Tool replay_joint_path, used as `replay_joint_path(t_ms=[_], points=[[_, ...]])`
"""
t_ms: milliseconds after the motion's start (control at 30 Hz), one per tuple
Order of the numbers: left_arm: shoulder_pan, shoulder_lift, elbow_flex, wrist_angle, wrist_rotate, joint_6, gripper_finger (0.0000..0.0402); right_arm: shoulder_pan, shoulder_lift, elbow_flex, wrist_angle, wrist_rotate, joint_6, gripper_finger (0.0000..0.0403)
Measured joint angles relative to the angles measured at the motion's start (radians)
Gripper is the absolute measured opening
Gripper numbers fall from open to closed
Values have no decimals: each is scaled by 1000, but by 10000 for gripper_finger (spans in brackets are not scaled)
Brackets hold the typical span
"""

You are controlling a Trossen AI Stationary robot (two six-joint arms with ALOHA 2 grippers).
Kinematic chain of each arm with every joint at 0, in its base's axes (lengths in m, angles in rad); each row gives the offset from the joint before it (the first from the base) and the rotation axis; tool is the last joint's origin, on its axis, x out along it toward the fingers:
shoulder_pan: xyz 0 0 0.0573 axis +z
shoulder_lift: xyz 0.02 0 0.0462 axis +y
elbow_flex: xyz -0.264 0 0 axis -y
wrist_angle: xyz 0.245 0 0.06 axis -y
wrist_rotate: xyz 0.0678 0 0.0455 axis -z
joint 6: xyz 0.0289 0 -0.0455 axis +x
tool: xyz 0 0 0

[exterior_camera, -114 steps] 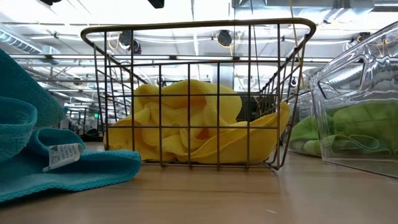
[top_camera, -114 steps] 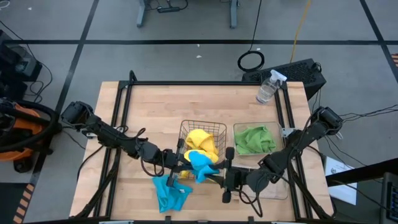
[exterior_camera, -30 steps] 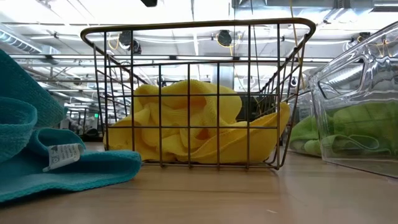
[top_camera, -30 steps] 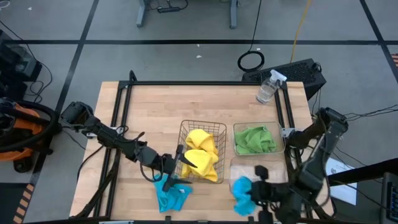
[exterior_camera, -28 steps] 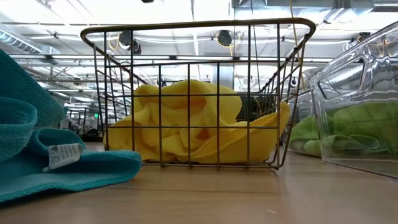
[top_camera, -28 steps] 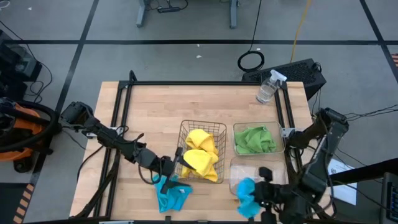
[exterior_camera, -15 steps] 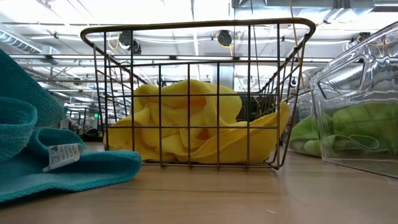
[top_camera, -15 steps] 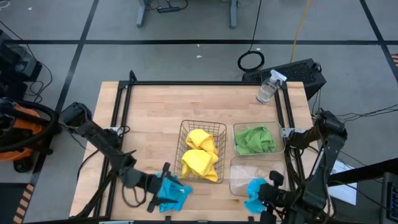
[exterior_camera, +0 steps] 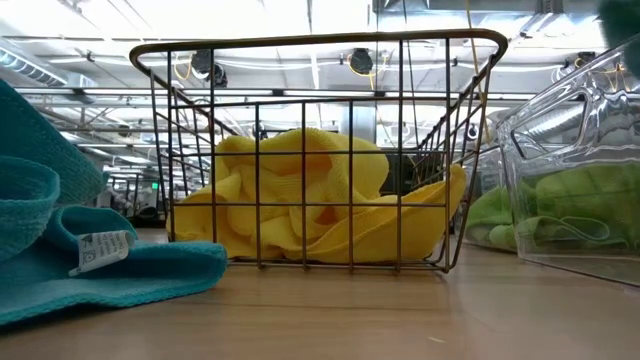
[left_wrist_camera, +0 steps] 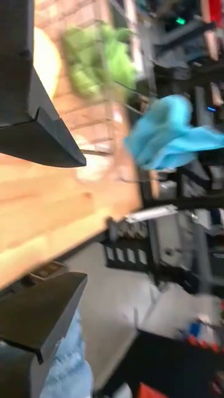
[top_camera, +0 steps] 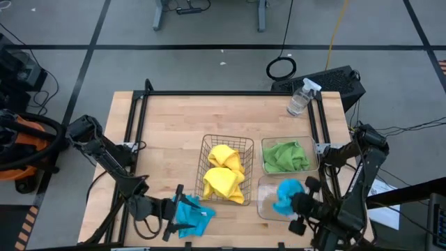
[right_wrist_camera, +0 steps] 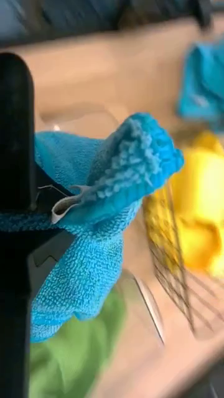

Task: Sort microfiber towel by color & place in baskets
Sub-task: Put the top blue microfiber cloth into the bottom transparent bin

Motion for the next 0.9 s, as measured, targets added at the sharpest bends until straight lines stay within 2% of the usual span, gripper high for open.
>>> replay_joint_path(t_ms=[100,267,467,700,833,900], points=[[2,31,0,-60,-25,-60,294,-11,1,-25,-19,68,64,4],[-7,113,0,-70,-27,-92,294,-17,27,-134,124,138,121,4],[-33,160,0,-57,-35,-121,294,-31,67,-251,252,111,191,6],[-53,161,0,-69,-38,-145,294,-75,88,-256,260,-56,202,28],[-53,161,0,-73,-38,-172,294,-98,89,-256,299,-69,232,45],[-53,161,0,-80,-38,-190,294,-116,85,-256,315,-119,244,57]])
